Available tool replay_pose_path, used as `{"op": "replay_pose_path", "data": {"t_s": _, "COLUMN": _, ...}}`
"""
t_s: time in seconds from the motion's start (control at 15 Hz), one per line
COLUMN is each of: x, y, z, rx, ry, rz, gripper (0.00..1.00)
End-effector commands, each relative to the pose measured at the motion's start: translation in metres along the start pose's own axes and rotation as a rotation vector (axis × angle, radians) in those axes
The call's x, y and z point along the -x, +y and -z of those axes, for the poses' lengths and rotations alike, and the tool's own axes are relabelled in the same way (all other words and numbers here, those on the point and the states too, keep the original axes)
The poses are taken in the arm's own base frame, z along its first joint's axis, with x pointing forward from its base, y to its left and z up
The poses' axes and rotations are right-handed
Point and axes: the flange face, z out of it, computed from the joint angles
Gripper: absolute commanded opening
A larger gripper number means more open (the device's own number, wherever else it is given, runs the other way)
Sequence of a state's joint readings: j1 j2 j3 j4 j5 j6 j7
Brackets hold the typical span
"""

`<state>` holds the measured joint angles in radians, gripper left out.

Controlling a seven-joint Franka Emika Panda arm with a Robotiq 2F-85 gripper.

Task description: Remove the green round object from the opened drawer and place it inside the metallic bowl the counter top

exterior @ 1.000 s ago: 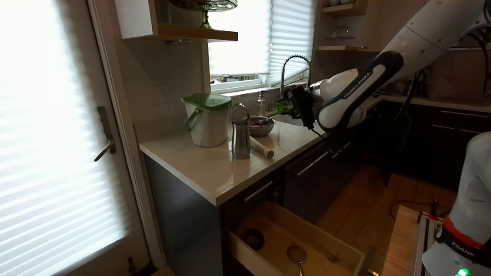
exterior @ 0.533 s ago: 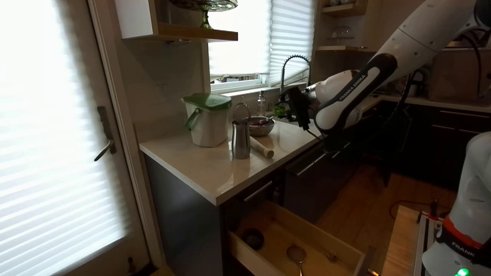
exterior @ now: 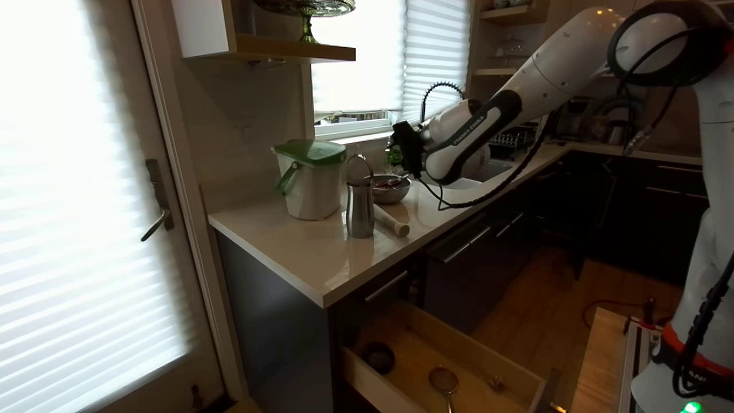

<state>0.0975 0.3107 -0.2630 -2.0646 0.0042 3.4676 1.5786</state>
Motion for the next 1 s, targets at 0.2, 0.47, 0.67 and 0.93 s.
{"op": "replay_pose_path", "data": {"t_s": 0.2, "x": -0.034, "y": -0.035, "z": -0.092, "rx": 0.050, "ry": 0.090, "rz": -0.140, "gripper": 0.38}}
{"op": "replay_pose_path", "data": {"t_s": 0.47, "x": -0.037, "y": -0.038, "z": -0.126, "rx": 0.116, "ry": 0.066, "rz": -0.209, "gripper": 0.38}}
{"op": "replay_pose_path", "data": {"t_s": 0.67, "x": -0.040, "y": -0.036, "z": -0.144, "rx": 0.151, "ry": 0.052, "rz": -0.262, "gripper": 0.45}}
{"op": "replay_pose_path", "data": {"t_s": 0.93, "x": -0.048, "y": -0.051, "z": -0.140, "rx": 0.144, "ry": 0.067, "rz": -0.294, "gripper": 0.99}}
